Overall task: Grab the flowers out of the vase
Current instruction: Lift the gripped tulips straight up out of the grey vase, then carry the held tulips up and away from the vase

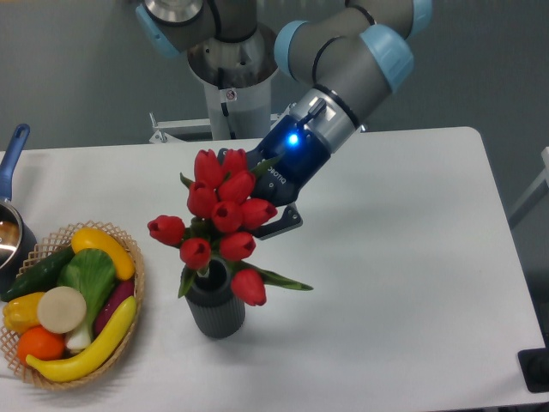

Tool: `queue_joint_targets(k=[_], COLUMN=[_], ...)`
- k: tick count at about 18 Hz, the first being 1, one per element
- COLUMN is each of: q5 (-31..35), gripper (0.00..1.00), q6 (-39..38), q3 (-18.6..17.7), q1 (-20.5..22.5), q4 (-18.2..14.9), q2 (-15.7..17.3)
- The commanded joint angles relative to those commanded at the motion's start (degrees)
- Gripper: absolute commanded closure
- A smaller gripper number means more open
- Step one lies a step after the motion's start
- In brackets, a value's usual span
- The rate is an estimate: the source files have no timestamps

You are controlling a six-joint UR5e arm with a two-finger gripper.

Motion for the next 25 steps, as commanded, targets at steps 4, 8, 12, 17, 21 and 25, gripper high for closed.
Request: queue_joint_targets(k=[4, 8, 12, 17, 21, 25], q5=[0.0, 0.0, 0.0, 0.3, 0.6, 0.9], gripper=[0.66, 0.66, 0.66, 0.66, 0.66, 0.66], q6=[-1.8, -5.5, -6.7, -6.6, -5.1, -3.4], q3=[0.2, 2.6, 3.9, 3.4, 3.4, 2.1], q1=[0.7, 0.8, 2.6, 8.7, 14.7, 18.0], q4=[0.0, 0.0, 0.0, -0.1, 0.0, 0.0], q2=[1.6, 2.4, 2.3, 1.9, -0.2, -0.4])
